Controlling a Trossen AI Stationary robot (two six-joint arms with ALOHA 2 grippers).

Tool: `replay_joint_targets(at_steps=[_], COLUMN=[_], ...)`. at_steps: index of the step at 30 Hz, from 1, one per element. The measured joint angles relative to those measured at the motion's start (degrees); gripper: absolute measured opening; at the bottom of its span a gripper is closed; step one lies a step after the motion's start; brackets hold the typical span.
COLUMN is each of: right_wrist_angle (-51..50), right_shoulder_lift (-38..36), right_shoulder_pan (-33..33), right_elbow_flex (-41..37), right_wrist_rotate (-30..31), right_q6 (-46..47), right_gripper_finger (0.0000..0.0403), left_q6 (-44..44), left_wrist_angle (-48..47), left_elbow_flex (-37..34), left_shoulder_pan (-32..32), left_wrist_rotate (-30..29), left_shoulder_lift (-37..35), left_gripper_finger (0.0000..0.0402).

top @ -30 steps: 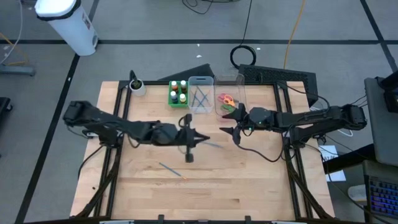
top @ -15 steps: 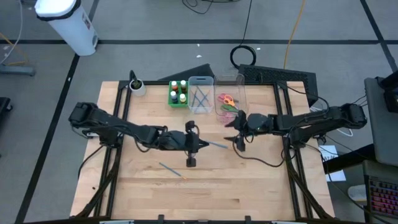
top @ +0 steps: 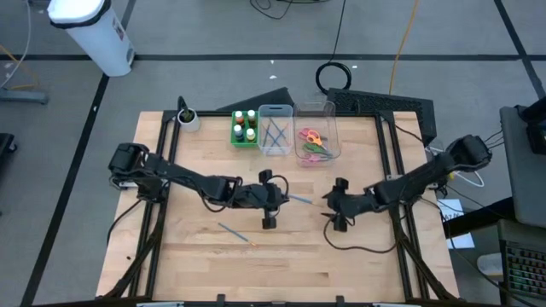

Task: Pick & Place Paint Supplies
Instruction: Put the blue paint brush into the white bin

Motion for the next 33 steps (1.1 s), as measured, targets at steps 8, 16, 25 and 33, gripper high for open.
replay_joint_targets(at_steps=[8, 16, 25, 33], right_wrist_angle=[12.7, 18.9, 15.2, 8.8], right_shoulder_lift=[7.6, 13.3, 13.5, 13.5], right_shoulder_pan=[-0.4, -0.4, -0.4, -0.5], right_elbow_flex=[-6.8, -7.5, -7.5, -7.5], right_wrist_rotate=[-0.1, 0.4, -0.1, -0.1], right_q6=[3.7, 3.1, 3.7, 7.9], right_gripper_finger=[0.0233, 0.0142, 0.007, 0.0012], left_q6=[-2.3, -1.9, -2.0, -2.0], left_wrist_angle=[2.6, 3.3, 3.3, 3.0], left_elbow_flex=[0.1, 0.1, 0.1, 0.1], left_shoulder_pan=[1.6, 1.6, 1.6, 1.6], left_wrist_rotate=[0.0, 0.0, 0.0, 0.0], left_shoulder_lift=[-0.1, -0.1, -0.1, -0.1], left_gripper_finger=[0.0037, 0.0037, 0.0037, 0.0037])
